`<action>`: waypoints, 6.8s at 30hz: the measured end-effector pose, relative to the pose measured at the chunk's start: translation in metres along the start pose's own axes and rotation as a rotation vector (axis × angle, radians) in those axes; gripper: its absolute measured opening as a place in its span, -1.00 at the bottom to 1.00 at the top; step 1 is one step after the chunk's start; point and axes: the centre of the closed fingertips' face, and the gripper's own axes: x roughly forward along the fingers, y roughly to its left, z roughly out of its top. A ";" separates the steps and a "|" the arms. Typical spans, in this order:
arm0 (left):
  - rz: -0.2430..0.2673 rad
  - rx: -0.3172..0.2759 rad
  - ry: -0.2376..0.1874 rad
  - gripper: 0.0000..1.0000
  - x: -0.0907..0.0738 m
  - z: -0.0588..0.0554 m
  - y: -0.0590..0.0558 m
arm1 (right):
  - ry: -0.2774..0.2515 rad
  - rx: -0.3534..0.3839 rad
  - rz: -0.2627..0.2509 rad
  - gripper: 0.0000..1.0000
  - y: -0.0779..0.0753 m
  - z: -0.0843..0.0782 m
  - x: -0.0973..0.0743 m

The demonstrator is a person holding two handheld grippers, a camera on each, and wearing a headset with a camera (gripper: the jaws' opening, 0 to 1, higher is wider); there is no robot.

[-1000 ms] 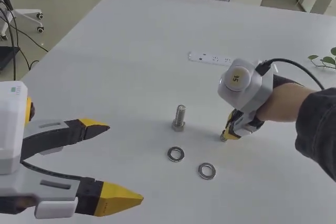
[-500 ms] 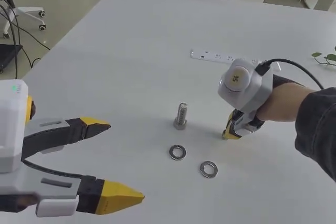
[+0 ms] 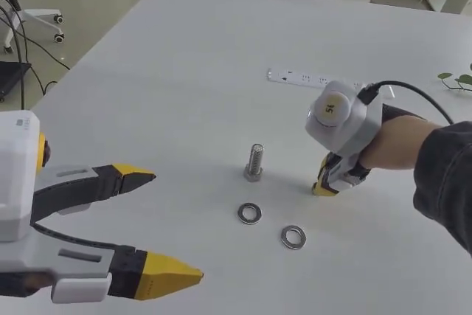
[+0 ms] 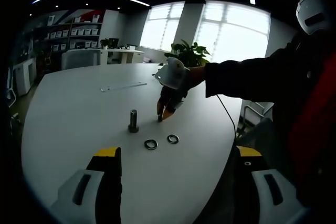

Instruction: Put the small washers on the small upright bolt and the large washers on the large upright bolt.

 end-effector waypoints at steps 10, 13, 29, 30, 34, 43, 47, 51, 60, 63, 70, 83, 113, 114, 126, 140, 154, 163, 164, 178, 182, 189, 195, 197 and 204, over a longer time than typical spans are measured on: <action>-0.005 0.002 0.000 0.76 0.002 0.001 -0.001 | -0.015 0.017 0.002 -0.42 -0.002 -0.002 -0.004; -0.006 0.002 -0.001 0.76 0.002 0.002 -0.002 | -0.020 0.026 0.006 -0.37 -0.002 -0.003 -0.006; -0.013 0.005 -0.004 0.76 0.004 0.003 -0.002 | -0.049 0.041 -0.007 -0.06 -0.001 -0.001 -0.017; -0.013 0.005 -0.004 0.76 0.004 0.003 -0.002 | -0.051 0.046 -0.005 -0.03 0.000 -0.001 -0.018; -0.015 0.008 -0.006 0.76 0.004 0.004 -0.003 | -0.057 0.048 -0.010 -0.01 0.001 -0.001 -0.023; -0.026 0.016 -0.007 0.76 0.006 0.005 -0.006 | -0.070 0.053 -0.043 0.00 -0.002 -0.007 -0.037; -0.031 0.022 -0.010 0.76 0.007 0.006 -0.008 | -0.070 0.056 -0.051 0.01 -0.001 -0.012 -0.039; -0.034 0.028 -0.011 0.76 0.006 0.007 -0.009 | -0.074 0.060 -0.058 0.02 0.000 -0.014 -0.044; -0.043 0.041 -0.016 0.76 0.006 0.011 -0.012 | -0.088 0.064 -0.080 0.04 0.010 -0.016 -0.058; -0.045 0.047 -0.018 0.76 0.006 0.012 -0.013 | -0.099 0.074 -0.084 0.05 0.017 -0.018 -0.062; -0.049 0.054 -0.020 0.76 0.006 0.013 -0.014 | -0.111 0.096 -0.088 0.05 0.031 -0.028 -0.065; -0.057 0.067 -0.025 0.76 0.005 0.015 -0.020 | -0.135 0.135 -0.053 0.06 0.064 -0.035 -0.057; -0.057 0.071 -0.036 0.76 -0.003 0.014 -0.025 | -0.113 0.042 0.068 -0.01 0.095 0.009 -0.022; -0.057 0.071 -0.036 0.76 -0.003 0.014 -0.026 | -0.112 0.038 0.068 -0.01 0.096 0.009 -0.021; -0.052 0.068 -0.037 0.76 -0.007 0.014 -0.027 | -0.096 0.045 0.104 -0.09 0.099 0.011 -0.005; -0.039 0.058 -0.043 0.75 -0.011 0.012 -0.024 | -0.067 0.025 0.101 -0.22 0.098 0.015 0.008; -0.032 0.049 -0.050 0.75 -0.013 0.011 -0.021 | -0.056 0.010 0.092 -0.33 0.092 0.018 0.012; -0.031 0.045 -0.052 0.75 -0.012 0.010 -0.019 | -0.051 0.014 0.087 -0.39 0.090 0.017 0.012; -0.030 0.045 -0.054 0.75 -0.012 0.011 -0.018 | -0.050 0.014 0.086 -0.41 0.090 0.017 0.012; -0.033 0.037 -0.058 0.75 -0.010 0.010 -0.017 | -0.048 0.009 0.082 -0.51 0.088 0.017 0.013; -0.033 0.038 -0.057 0.75 -0.009 0.010 -0.017 | -0.050 0.001 0.080 -0.52 0.088 0.017 0.013; -0.032 0.035 -0.056 0.74 -0.010 0.009 -0.016 | -0.055 0.003 0.087 -0.52 0.089 0.020 0.013; -0.032 0.036 -0.057 0.74 -0.010 0.009 -0.016 | -0.052 0.000 0.089 -0.53 0.088 0.019 0.008; -0.033 0.036 -0.058 0.74 -0.010 0.009 -0.016 | -0.044 -0.005 0.090 -0.53 0.088 0.018 0.004; -0.039 0.041 -0.059 0.74 -0.008 0.010 -0.018 | -0.041 -0.007 0.075 -0.53 0.085 0.015 -0.004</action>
